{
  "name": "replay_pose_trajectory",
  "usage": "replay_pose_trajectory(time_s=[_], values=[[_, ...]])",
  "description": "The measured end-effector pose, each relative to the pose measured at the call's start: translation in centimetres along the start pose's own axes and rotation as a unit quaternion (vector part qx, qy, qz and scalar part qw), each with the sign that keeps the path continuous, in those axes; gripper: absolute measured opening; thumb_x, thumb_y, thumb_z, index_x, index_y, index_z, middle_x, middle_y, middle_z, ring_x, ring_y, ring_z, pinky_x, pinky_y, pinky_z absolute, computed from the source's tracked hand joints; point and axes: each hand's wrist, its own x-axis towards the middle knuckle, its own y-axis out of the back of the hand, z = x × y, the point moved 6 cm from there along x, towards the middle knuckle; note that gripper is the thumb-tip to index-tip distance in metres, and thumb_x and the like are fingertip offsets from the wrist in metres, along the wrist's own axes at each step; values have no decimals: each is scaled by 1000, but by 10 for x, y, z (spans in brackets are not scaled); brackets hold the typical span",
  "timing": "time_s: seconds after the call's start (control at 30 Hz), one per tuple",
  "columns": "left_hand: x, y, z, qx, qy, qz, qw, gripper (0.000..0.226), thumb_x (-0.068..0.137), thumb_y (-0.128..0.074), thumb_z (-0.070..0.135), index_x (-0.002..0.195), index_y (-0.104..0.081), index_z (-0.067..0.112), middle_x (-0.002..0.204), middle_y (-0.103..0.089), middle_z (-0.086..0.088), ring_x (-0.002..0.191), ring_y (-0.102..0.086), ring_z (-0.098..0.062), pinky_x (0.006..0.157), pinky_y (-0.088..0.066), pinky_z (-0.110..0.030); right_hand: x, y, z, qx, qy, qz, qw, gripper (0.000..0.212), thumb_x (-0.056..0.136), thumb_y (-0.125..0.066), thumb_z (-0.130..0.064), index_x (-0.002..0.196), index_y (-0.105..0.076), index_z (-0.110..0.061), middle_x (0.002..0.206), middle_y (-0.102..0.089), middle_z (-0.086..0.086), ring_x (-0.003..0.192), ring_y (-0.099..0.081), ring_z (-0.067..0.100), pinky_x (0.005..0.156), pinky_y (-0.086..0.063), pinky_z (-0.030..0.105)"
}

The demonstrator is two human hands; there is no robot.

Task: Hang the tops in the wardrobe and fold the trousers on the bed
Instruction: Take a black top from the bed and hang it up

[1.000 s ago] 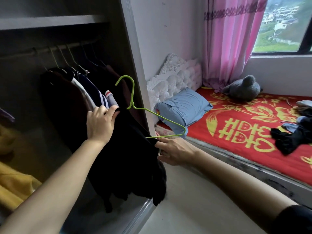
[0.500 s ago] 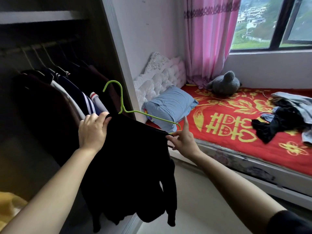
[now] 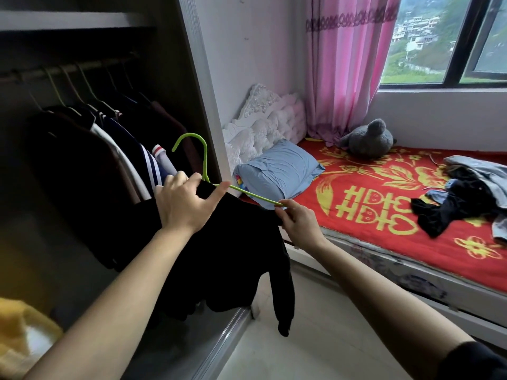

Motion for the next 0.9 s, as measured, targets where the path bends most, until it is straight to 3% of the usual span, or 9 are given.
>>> replay_pose_trajectory(time_s=[0.13,0.23,0.3,0.43,0.53,0.67,0.8,0.9], values=[[0,-3,2,11,93,-30,995,106,63,-29,99,112,-71,14,104,-64,-8,111,-51,-31,93,-31,-47,-5,3,-7,28,19,-2,999,23,99,-59,-21,121,-62,-14,70,-69,-2,63,-63,8,62,-44,16],[-5,-5,3,-6,124,-18,992,102,66,-32,96,117,-70,15,109,-62,-9,113,-48,-31,95,-27,-48,-17,0,-20,19,94,-21,995,53,98,-60,-17,146,-39,-8,68,-56,-8,61,-53,7,65,-41,21],[-4,-4,-2,-19,148,-10,989,97,69,-34,93,116,-70,16,110,-62,-9,114,-47,-31,96,-26,-49,-30,-2,-26,-35,155,-39,987,65,95,-65,-22,149,-31,-8,79,-57,-7,69,-53,9,67,-43,22],[-3,-1,-17,-46,145,-9,988,94,72,-40,89,114,-71,11,109,-62,-8,117,-46,-29,100,-26,-53,-47,5,-18,-192,260,-65,944,26,93,-67,-23,116,-63,-12,107,-67,3,92,-64,23,74,-52,35],[-6,-1,-18,-62,113,-15,992,93,70,-45,88,111,-71,8,106,-62,-6,118,-45,-27,103,-24,-54,-46,12,-6,-243,227,-89,939,22,100,-58,-31,113,-64,-14,109,-67,3,95,-64,29,77,-51,39],[-6,-5,-22,-104,137,-20,985,77,74,-45,84,89,-74,14,95,-60,-2,113,-48,-24,101,-21,-48,-46,21,2,-233,196,-118,945,29,103,-51,-34,118,-60,-11,114,-66,5,102,-62,27,85,-48,37],[-5,-3,-34,-157,162,0,974,47,75,-46,61,58,-60,20,74,-55,4,100,-54,-24,98,-26,-48,-47,26,3,-224,182,-139,947,30,103,-49,-38,117,-59,-13,114,-67,4,101,-63,25,85,-48,35],[-5,-2,-40,-155,133,0,979,38,68,-46,56,50,-52,23,65,-49,6,90,-54,-23,93,-28,-47,-43,31,3,-221,166,-145,950,37,102,-42,-45,117,-58,-16,116,-67,1,103,-63,23,86,-48,32]])
